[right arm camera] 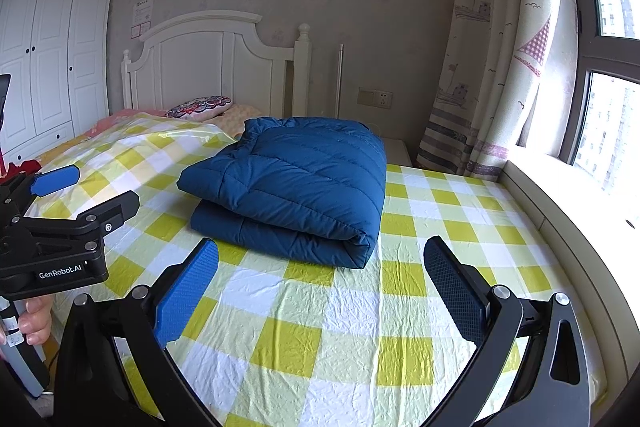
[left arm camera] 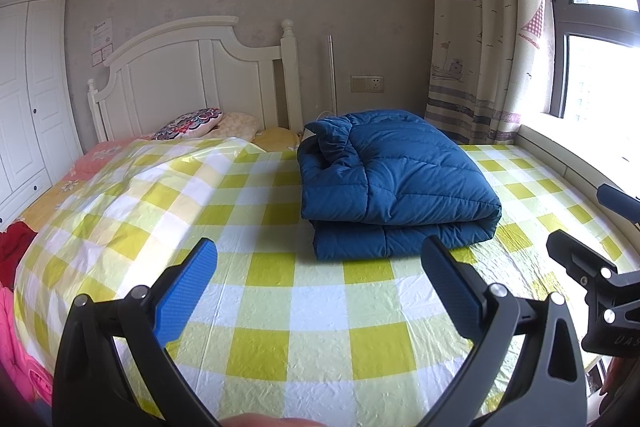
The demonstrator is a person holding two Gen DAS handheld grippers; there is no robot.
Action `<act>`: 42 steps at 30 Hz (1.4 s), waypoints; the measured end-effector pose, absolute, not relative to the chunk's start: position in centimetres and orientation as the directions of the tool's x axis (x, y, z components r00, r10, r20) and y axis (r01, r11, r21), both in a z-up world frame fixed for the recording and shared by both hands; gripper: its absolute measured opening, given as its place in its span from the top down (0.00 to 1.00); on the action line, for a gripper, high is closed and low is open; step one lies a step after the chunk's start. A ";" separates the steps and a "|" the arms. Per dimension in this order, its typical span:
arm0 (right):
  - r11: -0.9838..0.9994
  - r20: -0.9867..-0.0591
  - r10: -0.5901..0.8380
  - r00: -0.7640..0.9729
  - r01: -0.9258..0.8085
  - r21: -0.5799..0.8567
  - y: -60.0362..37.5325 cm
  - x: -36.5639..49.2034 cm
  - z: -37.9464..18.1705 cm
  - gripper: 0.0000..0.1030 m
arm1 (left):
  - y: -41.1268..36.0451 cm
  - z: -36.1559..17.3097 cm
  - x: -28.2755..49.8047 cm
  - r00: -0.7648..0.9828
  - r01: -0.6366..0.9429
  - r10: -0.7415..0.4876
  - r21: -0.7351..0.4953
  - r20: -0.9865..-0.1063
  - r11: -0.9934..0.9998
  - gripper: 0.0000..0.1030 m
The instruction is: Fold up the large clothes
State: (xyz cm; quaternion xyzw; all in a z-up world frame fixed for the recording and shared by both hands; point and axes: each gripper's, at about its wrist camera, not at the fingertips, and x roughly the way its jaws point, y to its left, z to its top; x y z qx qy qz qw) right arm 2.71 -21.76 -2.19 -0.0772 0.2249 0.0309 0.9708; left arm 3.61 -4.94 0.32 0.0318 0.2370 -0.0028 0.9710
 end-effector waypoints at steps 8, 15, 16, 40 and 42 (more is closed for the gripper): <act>0.986 -0.440 0.024 0.898 -0.093 -0.136 -21.7 2.7 -2.2 0.04 | -4.9 0.3 3.5 0.889 0.020 0.011 0.062 -0.459 0.998 0.02; 0.986 -0.440 0.024 0.897 -0.093 -0.136 -21.6 2.7 -2.2 0.04 | -4.7 0.4 3.5 0.893 0.010 0.019 0.062 -0.450 0.998 0.02; 0.986 -0.440 0.024 0.898 -0.093 -0.136 -21.6 2.7 -2.2 0.04 | -4.7 0.4 3.5 0.893 0.010 0.019 0.063 -0.449 0.998 0.02; 0.983 -0.446 0.039 0.894 -0.114 -0.144 -21.7 2.7 -2.6 0.04 | -5.4 1.1 3.4 0.908 0.011 0.023 0.078 -0.418 0.997 0.02; 0.983 -0.451 0.040 0.892 -0.117 -0.144 -21.7 2.8 -2.8 0.04 | -5.5 0.9 3.6 0.907 0.014 0.020 0.077 -0.421 0.997 0.02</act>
